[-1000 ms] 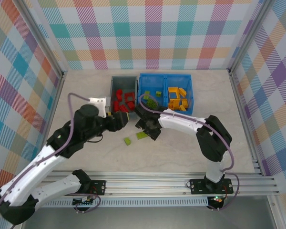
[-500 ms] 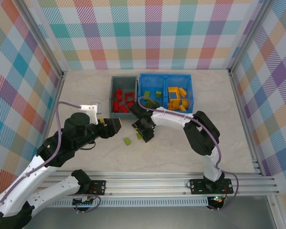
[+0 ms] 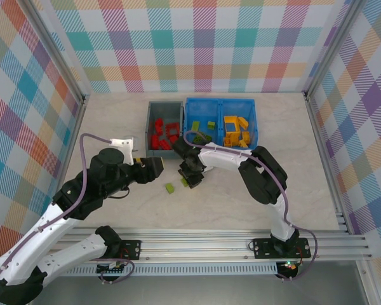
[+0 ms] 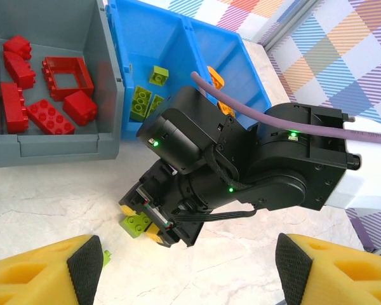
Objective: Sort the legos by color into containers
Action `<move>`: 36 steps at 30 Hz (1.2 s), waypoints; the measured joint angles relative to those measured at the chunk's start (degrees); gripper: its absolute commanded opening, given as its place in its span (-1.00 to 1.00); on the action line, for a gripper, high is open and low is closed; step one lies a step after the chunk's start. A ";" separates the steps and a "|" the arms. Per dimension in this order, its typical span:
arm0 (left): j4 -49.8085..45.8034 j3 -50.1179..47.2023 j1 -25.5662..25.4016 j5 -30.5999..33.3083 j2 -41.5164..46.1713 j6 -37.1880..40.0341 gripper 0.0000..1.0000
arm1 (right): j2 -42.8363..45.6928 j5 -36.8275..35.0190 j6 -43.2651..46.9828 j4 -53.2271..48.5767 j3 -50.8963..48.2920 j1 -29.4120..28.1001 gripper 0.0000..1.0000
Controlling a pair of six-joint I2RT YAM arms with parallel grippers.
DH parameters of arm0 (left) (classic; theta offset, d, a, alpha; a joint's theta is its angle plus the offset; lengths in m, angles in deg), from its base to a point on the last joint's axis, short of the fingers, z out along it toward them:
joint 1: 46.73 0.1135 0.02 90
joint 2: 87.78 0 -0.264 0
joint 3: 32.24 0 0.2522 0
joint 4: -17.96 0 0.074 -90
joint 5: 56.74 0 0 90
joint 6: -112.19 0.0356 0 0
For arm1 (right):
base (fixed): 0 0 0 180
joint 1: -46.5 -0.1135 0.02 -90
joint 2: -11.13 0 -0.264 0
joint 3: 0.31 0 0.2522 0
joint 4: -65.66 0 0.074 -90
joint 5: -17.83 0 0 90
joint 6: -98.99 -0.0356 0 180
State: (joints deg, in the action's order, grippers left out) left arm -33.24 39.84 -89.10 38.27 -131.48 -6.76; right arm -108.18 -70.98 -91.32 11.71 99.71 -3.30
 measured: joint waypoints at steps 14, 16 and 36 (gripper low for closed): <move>5.64 0.02 -0.26 -3.56 -7.15 -3.21 0.49 | 15.61 -21.22 30.58 -7.02 6.60 0.83 -0.34; 7.87 0.00 -0.44 -3.67 -8.50 -4.00 0.49 | 14.75 -24.46 38.12 -8.00 10.86 2.51 -0.34; 14.78 8.74 -11.45 15.19 -26.49 -6.45 0.50 | -20.72 -18.53 72.72 -13.35 48.92 18.23 -0.26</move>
State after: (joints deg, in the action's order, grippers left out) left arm -18.46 48.59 -100.55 53.46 -157.97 -13.21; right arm -128.90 -89.51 -18.60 -1.64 148.62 14.93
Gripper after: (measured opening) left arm 0.749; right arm 0.360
